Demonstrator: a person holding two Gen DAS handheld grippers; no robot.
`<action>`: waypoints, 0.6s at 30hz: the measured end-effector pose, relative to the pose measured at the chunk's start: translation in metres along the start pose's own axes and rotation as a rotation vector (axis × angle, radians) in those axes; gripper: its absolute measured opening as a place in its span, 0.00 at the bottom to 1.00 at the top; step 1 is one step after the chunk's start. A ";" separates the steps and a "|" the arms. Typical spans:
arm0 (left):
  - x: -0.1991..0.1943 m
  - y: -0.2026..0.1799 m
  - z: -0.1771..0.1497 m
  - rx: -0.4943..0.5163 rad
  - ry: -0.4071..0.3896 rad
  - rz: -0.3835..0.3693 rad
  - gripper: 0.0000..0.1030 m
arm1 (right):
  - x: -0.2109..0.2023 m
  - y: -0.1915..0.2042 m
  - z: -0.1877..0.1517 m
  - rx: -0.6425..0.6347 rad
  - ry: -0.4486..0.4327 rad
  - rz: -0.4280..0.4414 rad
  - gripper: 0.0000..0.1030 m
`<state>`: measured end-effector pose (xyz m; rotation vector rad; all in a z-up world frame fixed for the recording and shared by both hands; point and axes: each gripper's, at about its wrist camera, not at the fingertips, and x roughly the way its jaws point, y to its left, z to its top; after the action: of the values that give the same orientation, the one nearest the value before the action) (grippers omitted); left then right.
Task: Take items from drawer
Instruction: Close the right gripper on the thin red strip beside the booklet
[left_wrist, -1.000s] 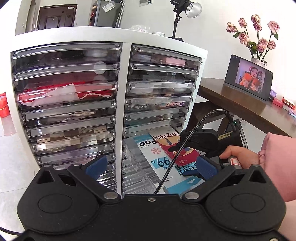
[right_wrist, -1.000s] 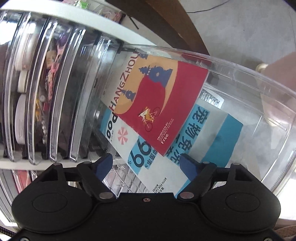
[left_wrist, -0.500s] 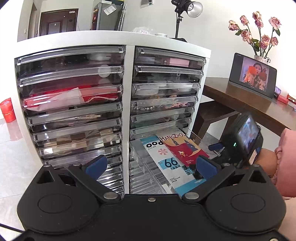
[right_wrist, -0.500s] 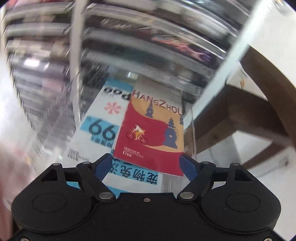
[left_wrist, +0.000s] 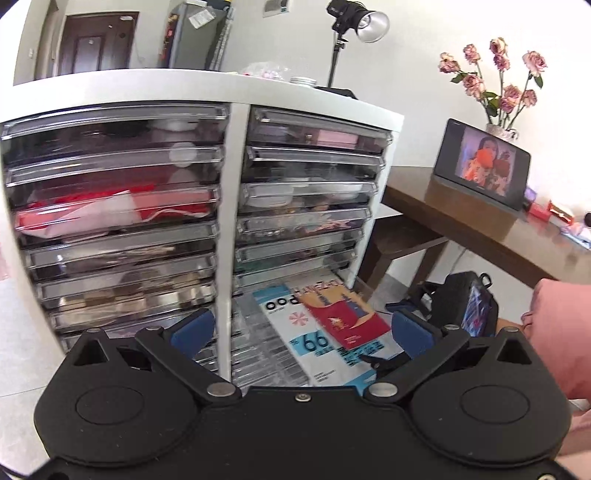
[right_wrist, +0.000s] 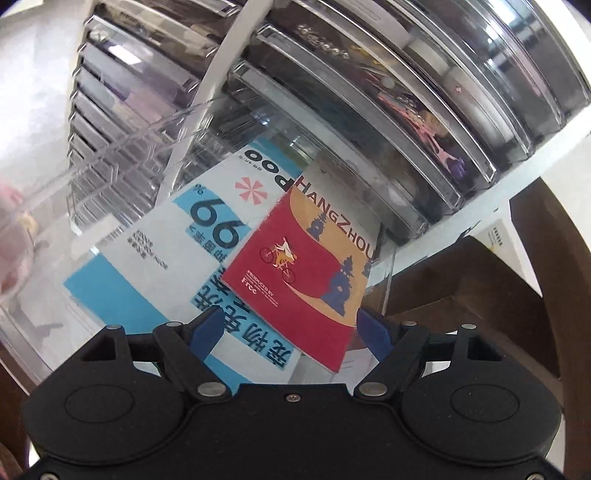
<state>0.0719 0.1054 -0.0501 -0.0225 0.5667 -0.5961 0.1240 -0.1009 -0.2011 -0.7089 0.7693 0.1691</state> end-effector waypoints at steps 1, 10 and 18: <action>0.004 -0.001 0.003 0.009 0.009 -0.011 1.00 | 0.000 -0.001 -0.001 0.004 0.001 0.001 0.79; 0.024 -0.014 -0.004 0.097 0.097 -0.048 1.00 | 0.011 0.015 0.005 -0.051 -0.042 -0.033 0.79; 0.024 -0.006 -0.009 0.065 0.104 -0.022 1.00 | 0.019 0.035 0.006 -0.210 -0.125 -0.171 0.79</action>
<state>0.0800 0.0889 -0.0688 0.0634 0.6479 -0.6396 0.1278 -0.0721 -0.2297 -0.9505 0.5728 0.1382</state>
